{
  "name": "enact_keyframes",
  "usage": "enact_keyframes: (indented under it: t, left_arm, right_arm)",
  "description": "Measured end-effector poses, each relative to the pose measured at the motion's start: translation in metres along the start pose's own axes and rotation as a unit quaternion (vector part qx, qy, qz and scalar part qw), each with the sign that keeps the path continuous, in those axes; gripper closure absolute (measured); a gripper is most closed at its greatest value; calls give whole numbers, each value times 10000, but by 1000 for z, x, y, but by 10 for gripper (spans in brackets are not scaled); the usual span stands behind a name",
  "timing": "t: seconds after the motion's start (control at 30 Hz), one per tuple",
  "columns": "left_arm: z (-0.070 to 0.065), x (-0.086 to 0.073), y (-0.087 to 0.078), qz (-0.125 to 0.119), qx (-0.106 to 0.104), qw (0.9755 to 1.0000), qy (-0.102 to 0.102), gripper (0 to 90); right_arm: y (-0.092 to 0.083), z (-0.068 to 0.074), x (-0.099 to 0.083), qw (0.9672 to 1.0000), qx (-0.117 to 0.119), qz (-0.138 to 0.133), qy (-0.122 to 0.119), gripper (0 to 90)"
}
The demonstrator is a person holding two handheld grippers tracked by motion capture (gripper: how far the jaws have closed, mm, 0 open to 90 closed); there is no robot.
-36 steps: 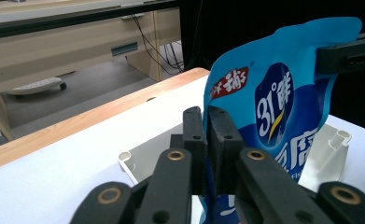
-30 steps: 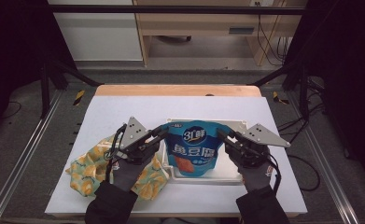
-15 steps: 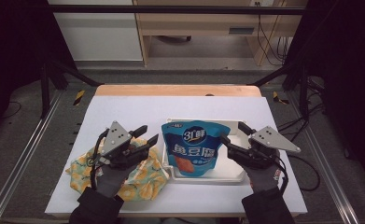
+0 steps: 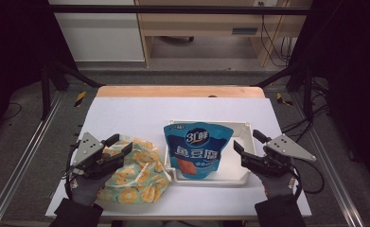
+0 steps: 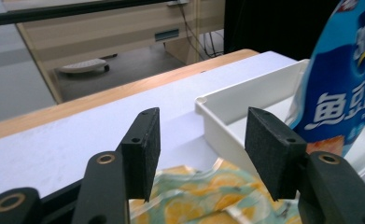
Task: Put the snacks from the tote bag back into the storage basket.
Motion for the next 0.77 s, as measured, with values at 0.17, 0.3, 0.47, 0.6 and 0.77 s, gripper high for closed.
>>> enact_keyframes:
  t: [0.17,0.3,0.47,0.6,0.77]
  left_arm:
    - [10,-12,-6,-35,85,9998,-155,448]
    - [14,-20,-10,-64,138,9998,-134,443]
    - [20,-31,-11,26,152,9997,-188,429]
    - [28,-40,-13,72,170,9995,-245,427]
    - [35,-53,-18,146,236,9993,-264,427]
  right_arm:
    - [-1,-7,-10,10000,-40,64,27,239]
    - [-1,-11,-16,9999,-75,98,56,235]
    - [0,-18,-26,9998,-131,161,74,229]
    - [1,-22,-32,9995,-175,224,98,226]
    - [3,-25,-37,9993,-208,311,81,226]
Point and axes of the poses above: each handheld gripper's, and its own axes: y roughly forward along the jaws, x roughly out of its top, z roughly to its left, the point moved 1 cm from there along y, roughly forward along the jaws, and after that the axes turned 8 degrees about z, right-handed, at the moved point
